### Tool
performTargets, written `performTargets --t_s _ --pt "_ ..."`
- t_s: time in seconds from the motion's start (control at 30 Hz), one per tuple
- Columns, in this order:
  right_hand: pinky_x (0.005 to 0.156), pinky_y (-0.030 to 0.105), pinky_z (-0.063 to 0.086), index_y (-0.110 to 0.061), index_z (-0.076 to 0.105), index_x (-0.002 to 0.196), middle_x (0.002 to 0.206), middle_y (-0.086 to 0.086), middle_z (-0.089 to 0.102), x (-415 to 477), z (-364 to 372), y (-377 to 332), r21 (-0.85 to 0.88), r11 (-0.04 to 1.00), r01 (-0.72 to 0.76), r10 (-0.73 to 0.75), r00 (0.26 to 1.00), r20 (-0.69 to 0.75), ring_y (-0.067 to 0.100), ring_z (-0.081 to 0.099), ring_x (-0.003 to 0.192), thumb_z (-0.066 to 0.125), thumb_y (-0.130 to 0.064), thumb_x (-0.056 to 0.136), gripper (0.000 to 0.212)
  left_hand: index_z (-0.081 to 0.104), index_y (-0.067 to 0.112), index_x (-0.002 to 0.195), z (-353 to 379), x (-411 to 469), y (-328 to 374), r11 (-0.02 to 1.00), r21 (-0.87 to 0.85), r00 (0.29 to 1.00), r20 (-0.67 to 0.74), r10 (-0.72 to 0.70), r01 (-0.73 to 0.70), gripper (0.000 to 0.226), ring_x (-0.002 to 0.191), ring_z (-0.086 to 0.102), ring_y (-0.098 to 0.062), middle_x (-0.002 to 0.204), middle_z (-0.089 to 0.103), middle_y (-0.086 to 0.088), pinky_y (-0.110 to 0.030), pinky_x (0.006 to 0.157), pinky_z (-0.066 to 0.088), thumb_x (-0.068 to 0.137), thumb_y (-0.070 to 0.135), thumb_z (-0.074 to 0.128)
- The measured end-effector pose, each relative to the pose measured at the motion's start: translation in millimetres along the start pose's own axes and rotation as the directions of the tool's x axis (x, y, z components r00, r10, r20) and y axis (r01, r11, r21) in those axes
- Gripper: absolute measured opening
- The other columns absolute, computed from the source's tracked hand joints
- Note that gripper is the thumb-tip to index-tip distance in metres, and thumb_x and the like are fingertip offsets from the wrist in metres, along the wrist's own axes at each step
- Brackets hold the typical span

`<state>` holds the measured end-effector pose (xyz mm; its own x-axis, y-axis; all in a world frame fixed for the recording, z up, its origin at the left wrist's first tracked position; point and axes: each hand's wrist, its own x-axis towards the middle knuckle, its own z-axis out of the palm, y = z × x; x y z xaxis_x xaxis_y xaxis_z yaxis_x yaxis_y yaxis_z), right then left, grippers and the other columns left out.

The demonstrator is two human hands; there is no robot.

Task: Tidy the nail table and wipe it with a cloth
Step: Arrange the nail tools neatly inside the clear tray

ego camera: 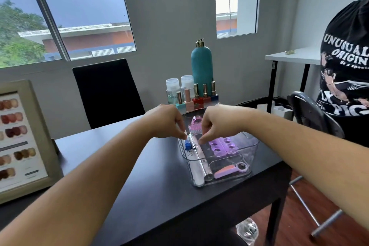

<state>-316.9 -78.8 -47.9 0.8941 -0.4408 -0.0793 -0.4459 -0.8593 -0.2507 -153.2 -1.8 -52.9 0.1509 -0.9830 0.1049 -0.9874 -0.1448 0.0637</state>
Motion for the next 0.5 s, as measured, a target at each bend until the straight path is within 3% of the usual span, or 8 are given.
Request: performTargets --t_s 0.1,0.3,0.5 --pt "0.047 0.021 0.038 -0.018 0.067 0.064 0.055 -0.007 0.056 6.3 7.4 -11.4 -0.055 0.997 -0.059 0.066 0.990 0.126 0.010 0.045 0.048 0.068 -0.052 0.078 0.037 0.074 0.025 0.082 3.2 2.5 2.8 0.998 0.056 0.998 0.040 -0.042 0.040 0.029 0.062 0.049 -0.007 0.060 0.054 0.015 -0.023 0.056 0.039 0.067 0.051 0.076" --pt "0.044 0.021 0.031 -0.019 0.054 0.053 0.051 -0.006 0.046 11.8 7.5 -20.8 -0.136 0.978 -0.156 0.180 0.967 0.180 0.010 0.039 0.045 0.067 -0.049 0.080 0.042 0.074 0.024 0.088 3.4 8.3 10.5 0.986 0.146 0.991 0.085 -0.099 0.086 0.036 0.084 0.059 -0.018 0.083 0.065 0.007 -0.031 0.070 0.053 0.065 0.051 0.078" --pt "0.047 0.021 0.034 -0.018 0.050 0.056 0.056 -0.004 0.046 14.3 10.3 -18.2 -0.168 0.966 -0.194 0.226 0.954 0.198 0.011 0.041 0.048 0.063 -0.050 0.082 0.044 0.069 0.022 0.091 5.4 11.6 17.6 0.964 0.249 0.991 0.065 -0.119 0.099 0.037 0.082 0.058 -0.018 0.084 0.064 0.006 -0.031 0.065 0.046 0.070 0.052 0.073"
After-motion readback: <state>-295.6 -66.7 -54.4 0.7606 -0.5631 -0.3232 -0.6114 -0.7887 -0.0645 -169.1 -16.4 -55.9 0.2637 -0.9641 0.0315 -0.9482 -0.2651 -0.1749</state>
